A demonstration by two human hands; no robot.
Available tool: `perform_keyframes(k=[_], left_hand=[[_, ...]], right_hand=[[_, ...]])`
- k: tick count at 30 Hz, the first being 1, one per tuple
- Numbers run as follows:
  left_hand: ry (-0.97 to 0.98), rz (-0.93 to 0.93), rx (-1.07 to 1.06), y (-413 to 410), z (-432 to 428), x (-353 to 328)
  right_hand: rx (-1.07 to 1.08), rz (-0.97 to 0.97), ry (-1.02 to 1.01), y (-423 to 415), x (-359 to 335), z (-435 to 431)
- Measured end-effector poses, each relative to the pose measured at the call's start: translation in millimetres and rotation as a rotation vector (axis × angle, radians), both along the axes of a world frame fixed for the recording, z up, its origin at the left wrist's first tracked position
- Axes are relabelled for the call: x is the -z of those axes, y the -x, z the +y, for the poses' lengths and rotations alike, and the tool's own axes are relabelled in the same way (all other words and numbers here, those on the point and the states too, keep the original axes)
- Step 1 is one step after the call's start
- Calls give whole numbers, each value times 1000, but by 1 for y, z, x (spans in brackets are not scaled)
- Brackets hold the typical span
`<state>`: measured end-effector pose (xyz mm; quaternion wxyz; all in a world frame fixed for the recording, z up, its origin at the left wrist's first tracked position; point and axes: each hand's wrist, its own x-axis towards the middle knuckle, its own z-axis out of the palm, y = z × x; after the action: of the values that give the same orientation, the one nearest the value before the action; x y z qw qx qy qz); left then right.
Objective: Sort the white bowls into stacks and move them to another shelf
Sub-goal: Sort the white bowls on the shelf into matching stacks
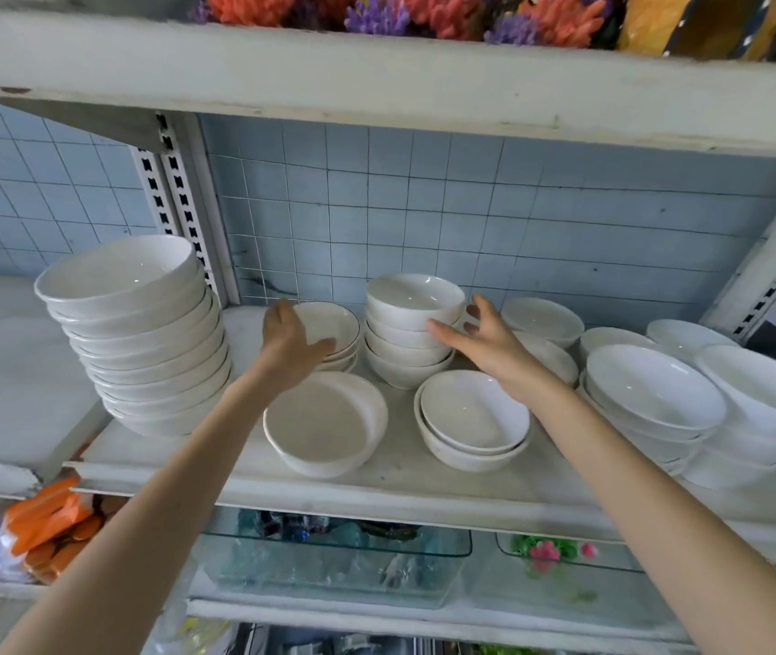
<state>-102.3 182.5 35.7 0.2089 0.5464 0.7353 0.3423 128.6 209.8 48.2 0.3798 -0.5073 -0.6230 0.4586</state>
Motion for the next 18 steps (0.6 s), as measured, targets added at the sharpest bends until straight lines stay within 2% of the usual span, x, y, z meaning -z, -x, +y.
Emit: perform_keyframes(k=[6, 11, 14, 16, 18], left_hand=[[-70, -10, -76, 8, 1, -1], [188, -332, -239, 21, 1, 9], [208, -580, -235, 26, 0, 13], [178, -568, -231, 28, -1, 16], [133, -347, -200, 29, -2, 15]], right_hand=[[-30, 48, -46, 10, 2, 13], [-23, 96, -98, 13, 6, 14], [-22, 103, -108, 13, 8, 13], [13, 36, -166, 13, 9, 10], [63, -131, -277, 16, 9, 6]])
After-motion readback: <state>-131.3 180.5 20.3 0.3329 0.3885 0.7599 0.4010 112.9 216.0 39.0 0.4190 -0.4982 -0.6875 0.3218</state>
